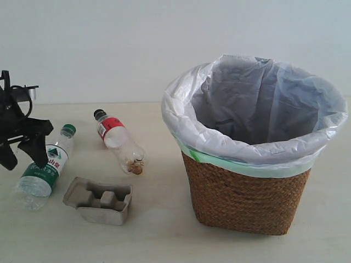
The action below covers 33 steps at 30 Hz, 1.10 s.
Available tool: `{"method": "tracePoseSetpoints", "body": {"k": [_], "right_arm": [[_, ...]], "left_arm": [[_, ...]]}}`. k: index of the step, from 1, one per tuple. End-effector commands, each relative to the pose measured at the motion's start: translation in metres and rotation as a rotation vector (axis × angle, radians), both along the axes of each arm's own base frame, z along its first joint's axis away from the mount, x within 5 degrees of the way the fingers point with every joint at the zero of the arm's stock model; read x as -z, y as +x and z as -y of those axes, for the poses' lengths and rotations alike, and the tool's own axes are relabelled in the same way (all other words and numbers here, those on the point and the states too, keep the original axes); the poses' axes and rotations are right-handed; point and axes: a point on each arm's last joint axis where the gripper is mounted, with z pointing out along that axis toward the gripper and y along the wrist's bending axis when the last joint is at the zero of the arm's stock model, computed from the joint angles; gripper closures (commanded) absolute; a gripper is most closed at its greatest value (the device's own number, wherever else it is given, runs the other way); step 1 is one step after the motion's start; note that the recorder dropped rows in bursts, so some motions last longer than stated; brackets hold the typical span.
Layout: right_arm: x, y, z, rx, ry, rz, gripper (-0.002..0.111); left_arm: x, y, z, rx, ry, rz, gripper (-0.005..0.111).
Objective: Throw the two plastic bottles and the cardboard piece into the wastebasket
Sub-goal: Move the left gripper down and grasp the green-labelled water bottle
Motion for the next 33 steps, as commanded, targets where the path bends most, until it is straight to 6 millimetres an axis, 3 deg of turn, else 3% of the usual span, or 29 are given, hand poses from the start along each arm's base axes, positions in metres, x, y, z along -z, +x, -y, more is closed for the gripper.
{"method": "tracePoseSetpoints", "body": {"k": [1,14,33], "right_arm": [[-0.001,0.000,0.000,0.003,-0.004,0.010,0.108],[-0.001,0.000,0.000,0.003,-0.004,0.010,0.108],[-0.001,0.000,0.000,0.003,-0.004,0.010,0.108]], "left_arm": [[0.015,0.003,0.000,-0.003,0.000,-0.041,0.042],[0.034,0.014,0.000,-0.023,-0.001,0.006,0.042],[0.073,0.014,0.000,-0.019,0.001,-0.101,0.042]]}}
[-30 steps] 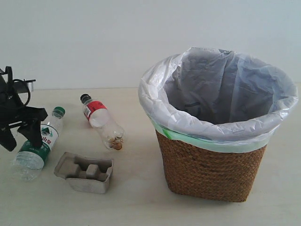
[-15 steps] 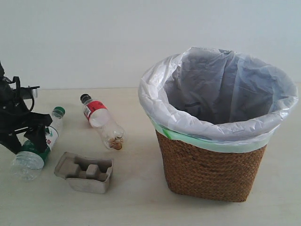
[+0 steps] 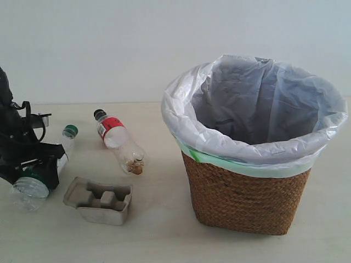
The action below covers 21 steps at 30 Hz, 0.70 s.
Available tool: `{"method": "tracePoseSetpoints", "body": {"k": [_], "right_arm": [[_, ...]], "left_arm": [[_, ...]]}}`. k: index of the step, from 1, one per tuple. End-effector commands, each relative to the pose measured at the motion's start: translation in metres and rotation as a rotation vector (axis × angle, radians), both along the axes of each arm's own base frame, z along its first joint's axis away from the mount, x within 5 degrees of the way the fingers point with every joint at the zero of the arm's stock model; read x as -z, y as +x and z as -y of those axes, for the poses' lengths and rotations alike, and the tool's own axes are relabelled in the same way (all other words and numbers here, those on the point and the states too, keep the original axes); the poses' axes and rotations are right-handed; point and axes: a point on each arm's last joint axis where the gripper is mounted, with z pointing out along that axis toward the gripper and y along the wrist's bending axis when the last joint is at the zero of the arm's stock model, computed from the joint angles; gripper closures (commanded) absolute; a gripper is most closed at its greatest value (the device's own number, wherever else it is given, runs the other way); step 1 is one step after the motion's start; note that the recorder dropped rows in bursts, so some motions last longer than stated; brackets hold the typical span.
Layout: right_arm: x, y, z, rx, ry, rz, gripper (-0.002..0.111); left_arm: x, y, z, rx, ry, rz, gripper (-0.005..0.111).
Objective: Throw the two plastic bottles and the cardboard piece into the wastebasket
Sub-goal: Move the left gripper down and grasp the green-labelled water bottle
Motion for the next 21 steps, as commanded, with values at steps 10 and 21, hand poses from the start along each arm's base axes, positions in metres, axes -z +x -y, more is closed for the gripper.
{"method": "tracePoseSetpoints", "body": {"k": [10,21], "right_arm": [[-0.001,0.000,0.000,0.003,-0.004,0.010,0.108],[-0.001,0.000,0.000,0.003,-0.004,0.010,0.108]], "left_arm": [[0.022,0.005,0.000,-0.015,0.003,-0.009,0.067],[-0.014,0.017,0.001,0.035,-0.011,0.240,0.103]]}}
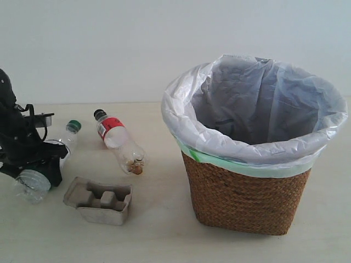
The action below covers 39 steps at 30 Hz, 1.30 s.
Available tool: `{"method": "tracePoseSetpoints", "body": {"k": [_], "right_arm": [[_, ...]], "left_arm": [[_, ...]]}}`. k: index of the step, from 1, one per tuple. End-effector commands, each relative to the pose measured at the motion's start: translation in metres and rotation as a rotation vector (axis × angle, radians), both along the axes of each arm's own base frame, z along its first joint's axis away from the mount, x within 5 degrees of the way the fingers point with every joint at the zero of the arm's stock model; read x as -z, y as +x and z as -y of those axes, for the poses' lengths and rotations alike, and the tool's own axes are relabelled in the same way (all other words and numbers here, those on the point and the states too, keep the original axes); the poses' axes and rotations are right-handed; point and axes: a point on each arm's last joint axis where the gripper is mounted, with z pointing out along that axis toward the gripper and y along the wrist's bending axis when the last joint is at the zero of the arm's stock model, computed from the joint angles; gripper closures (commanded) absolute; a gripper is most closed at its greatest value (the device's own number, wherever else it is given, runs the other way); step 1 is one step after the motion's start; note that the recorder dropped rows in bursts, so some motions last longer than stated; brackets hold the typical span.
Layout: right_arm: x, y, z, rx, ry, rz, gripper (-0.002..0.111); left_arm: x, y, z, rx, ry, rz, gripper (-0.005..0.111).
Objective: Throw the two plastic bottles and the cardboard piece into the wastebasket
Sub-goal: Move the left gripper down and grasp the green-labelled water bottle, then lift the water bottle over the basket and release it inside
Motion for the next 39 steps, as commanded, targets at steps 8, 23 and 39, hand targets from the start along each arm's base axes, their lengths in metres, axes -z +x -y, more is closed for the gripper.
{"method": "tracePoseSetpoints", "body": {"k": [8,23,39], "right_arm": [[-0.001,0.000,0.000,0.003,-0.004,0.010,0.108],[-0.001,0.000,0.000,0.003,-0.004,0.010,0.108],[-0.001,0.000,0.000,0.003,-0.004,0.010,0.108]], "left_arm": [[-0.080,-0.005,0.004,0.035,-0.029,0.639,0.103],[-0.154,-0.105,-0.028,-0.225,0.260,1.254,0.103],[-0.157,-0.123,0.013,-0.156,0.095,1.243,0.103]]}}
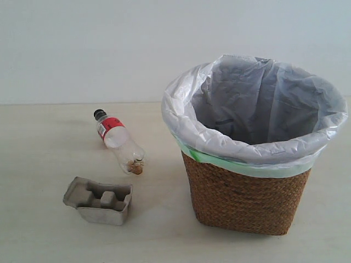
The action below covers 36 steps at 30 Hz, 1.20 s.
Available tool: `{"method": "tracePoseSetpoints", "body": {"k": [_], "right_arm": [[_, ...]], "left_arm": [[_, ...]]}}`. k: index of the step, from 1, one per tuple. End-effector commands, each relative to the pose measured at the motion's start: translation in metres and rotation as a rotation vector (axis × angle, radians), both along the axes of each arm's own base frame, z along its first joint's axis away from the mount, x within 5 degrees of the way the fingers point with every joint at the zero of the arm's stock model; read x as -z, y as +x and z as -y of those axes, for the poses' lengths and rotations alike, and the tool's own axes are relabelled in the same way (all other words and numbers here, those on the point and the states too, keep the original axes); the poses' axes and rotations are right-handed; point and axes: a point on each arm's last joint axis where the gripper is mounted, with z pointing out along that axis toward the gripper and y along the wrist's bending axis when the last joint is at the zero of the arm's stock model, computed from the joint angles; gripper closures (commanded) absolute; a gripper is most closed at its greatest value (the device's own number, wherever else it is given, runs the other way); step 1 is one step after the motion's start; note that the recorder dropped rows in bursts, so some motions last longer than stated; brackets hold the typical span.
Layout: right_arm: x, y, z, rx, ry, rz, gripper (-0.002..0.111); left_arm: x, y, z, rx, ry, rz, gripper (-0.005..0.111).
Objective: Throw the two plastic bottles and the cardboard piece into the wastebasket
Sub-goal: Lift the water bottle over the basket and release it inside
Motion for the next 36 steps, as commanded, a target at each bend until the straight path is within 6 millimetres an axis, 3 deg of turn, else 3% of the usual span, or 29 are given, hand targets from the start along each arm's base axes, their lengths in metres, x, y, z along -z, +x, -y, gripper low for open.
{"method": "tracePoseSetpoints", "body": {"k": [1,2,3,4,5,9,11,12,13,14,17,19,25,29,32,34,36], "right_arm": [[-0.001,0.000,0.000,0.003,-0.004,0.010,0.108],[-0.001,0.000,0.000,0.003,-0.004,0.010,0.108],[-0.001,0.000,0.000,0.003,-0.004,0.010,0.108],[-0.001,0.000,0.000,0.003,-0.004,0.010,0.108],[-0.001,0.000,0.000,0.003,-0.004,0.010,0.108],[-0.001,0.000,0.000,0.003,-0.004,0.010,0.108],[-0.001,0.000,0.000,0.003,-0.004,0.010,0.108],[-0.001,0.000,0.000,0.003,-0.004,0.010,0.108],[-0.001,0.000,0.000,0.003,-0.004,0.010,0.108],[-0.001,0.000,0.000,0.003,-0.004,0.010,0.108],[-0.001,0.000,0.000,0.003,-0.004,0.010,0.108],[-0.001,0.000,0.000,0.003,-0.004,0.010,0.108],[-0.001,0.000,0.000,0.003,-0.004,0.010,0.108],[-0.001,0.000,0.000,0.003,-0.004,0.010,0.108],[-0.001,0.000,0.000,0.003,-0.004,0.010,0.108],[-0.001,0.000,0.000,0.003,-0.004,0.010,0.108],[-0.001,0.000,0.000,0.003,-0.004,0.010,0.108]], "left_arm": [[0.008,0.013,0.064,0.221,-0.044,-0.049,0.103],[0.005,0.015,0.084,0.285,-0.049,-0.044,0.103],[-0.010,0.016,0.123,0.419,-0.039,-0.014,0.103],[-0.018,0.016,0.137,0.462,-0.042,0.009,0.103],[-0.046,0.010,0.164,0.550,-0.065,0.066,0.103],[-0.093,0.000,0.183,0.629,-0.170,0.116,0.103],[-0.111,-0.007,0.170,0.633,-0.162,0.118,0.103],[-0.111,-0.006,0.163,0.621,-0.152,0.110,0.103],[-0.106,0.000,0.142,0.568,-0.142,0.058,0.103],[-0.101,0.003,0.129,0.534,-0.137,0.023,0.103],[-0.056,0.016,0.063,0.341,-0.077,-0.155,0.103],[-0.035,0.016,0.030,0.234,-0.061,-0.214,0.103],[-0.003,0.002,-0.040,0.015,-0.081,-0.345,0.103],[-0.002,-0.001,-0.049,-0.016,-0.091,-0.360,0.103],[-0.003,0.003,-0.040,0.002,-0.136,-0.336,0.103],[-0.002,0.009,-0.020,0.079,-0.163,-0.323,0.103],[-0.003,0.019,0.014,0.217,-0.191,-0.310,0.103]]}}
